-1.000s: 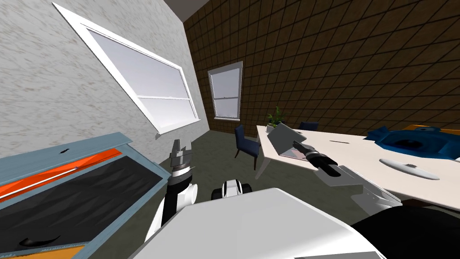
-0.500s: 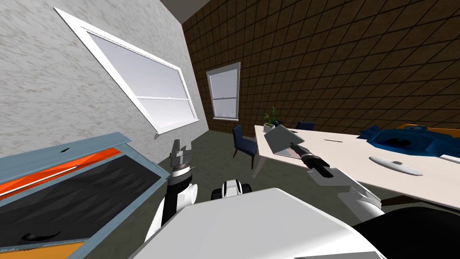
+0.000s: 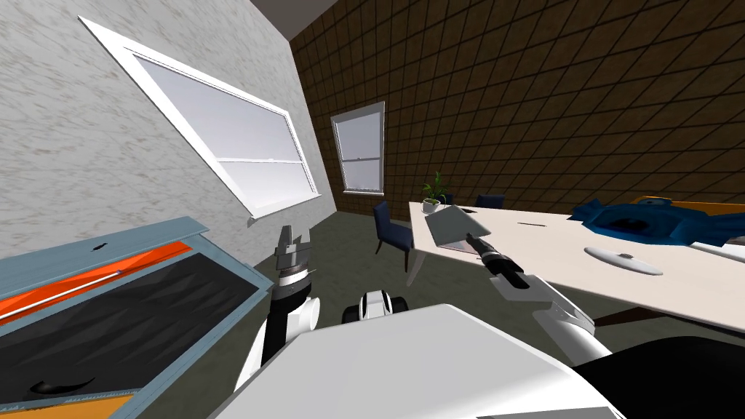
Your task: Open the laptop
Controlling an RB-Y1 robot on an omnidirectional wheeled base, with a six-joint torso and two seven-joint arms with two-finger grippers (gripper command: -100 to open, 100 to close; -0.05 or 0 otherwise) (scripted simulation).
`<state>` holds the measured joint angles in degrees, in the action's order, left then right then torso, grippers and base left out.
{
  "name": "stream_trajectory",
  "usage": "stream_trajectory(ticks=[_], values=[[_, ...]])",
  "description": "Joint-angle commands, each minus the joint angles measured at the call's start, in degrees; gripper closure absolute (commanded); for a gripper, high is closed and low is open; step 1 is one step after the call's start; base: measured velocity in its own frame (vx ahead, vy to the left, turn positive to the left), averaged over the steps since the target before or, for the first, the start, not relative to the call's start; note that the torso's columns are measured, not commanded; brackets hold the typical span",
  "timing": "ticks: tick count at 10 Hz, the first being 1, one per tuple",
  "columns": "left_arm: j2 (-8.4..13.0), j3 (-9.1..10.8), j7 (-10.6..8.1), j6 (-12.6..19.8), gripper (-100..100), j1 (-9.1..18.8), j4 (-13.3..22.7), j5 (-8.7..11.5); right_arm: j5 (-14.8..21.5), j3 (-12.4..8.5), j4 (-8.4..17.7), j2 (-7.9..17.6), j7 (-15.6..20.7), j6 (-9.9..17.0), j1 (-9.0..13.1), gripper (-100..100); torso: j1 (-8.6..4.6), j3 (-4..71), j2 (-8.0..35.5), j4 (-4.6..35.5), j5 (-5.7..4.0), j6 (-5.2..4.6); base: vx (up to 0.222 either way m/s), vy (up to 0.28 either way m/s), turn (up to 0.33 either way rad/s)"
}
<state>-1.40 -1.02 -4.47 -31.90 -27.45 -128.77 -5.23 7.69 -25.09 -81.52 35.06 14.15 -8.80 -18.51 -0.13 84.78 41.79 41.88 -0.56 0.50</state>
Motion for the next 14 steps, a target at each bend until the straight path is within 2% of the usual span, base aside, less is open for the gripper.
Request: stream_trajectory(ticks=[1,2,3,4,6,10,11,12,14], values=[[0.0,0.0,0.0,0.0,0,0.0,0.0,0.0,-0.59,1.42,1.72,-2.47,-0.75,-1.25,1.14,100,-0.06,0.01,-0.03,-0.01,-0.04,0.03,-0.033,-0.056,0.004],[0.0,0.0,0.0,0.0,0,0.0,0.0,0.0,-1.04,1.77,2.88,-3.64,-1.24,-2.05,2.01,100,0.08,0.07,-0.11,0.01,0.06,0.06,-0.028,-0.049,0.011],[0.0,0.0,0.0,0.0,0,0.0,0.0,0.0,-1.1,0.93,2.15,-2.11,-1.3,-1.23,1.64,100,0.19,0.1,-0.14,0.03,0.15,0.1,-0.023,-0.022,-0.016],[0.0,0.0,0.0,0.0,0,0.0,0.0,0.0,-1.95,0.76,0.95,-0.61,-2.47,0.36,1.05,-100,0.2,0.11,-0.07,0.14,0.4,-0.12,-0.021,0.007,0.026],[-0.01,-0.01,0.0,0.0,0,0.0,0.0,0.0,-3.05,0.49,-0.89,1.79,-3.91,2.75,0.18,-100,0.26,-0.17,0.43,0.38,0.6,-0.45,-0.023,0.025,0.038],[-0.01,-0.01,0.0,0.0,0,0.0,0.0,0.0,-4.53,0.14,-3.35,4.99,-5.84,5.94,-0.98,-100,0.27,-0.25,0.6,0.5,0.72,-0.52,-0.023,0.023,0.025],[-0.01,-0.01,0.0,0.0,0,0.0,0.0,0.0,-4.22,0.38,-2.39,4.36,-5.39,5.2,-0.51,-100,0.26,-0.23,0.56,0.48,0.71,-0.51,-0.008,0.005,0.003],[-0.01,-0.01,0.0,0.0,0,0.0,0.0,0.0,-4.27,0.39,-2.43,4.45,-5.52,5.4,-0.54,0,0.21,-0.21,0.51,0.45,0.65,-0.51,0.0,0.0,0.0],[-0.01,0.0,0.0,0.0,0,-0.01,0.0,0.0,-4.28,0.5,-2.33,4.33,-5.54,5.46,-0.63,0,0.24,-0.2,0.52,0.46,0.69,-0.5,0.0,0.0,0.0]])
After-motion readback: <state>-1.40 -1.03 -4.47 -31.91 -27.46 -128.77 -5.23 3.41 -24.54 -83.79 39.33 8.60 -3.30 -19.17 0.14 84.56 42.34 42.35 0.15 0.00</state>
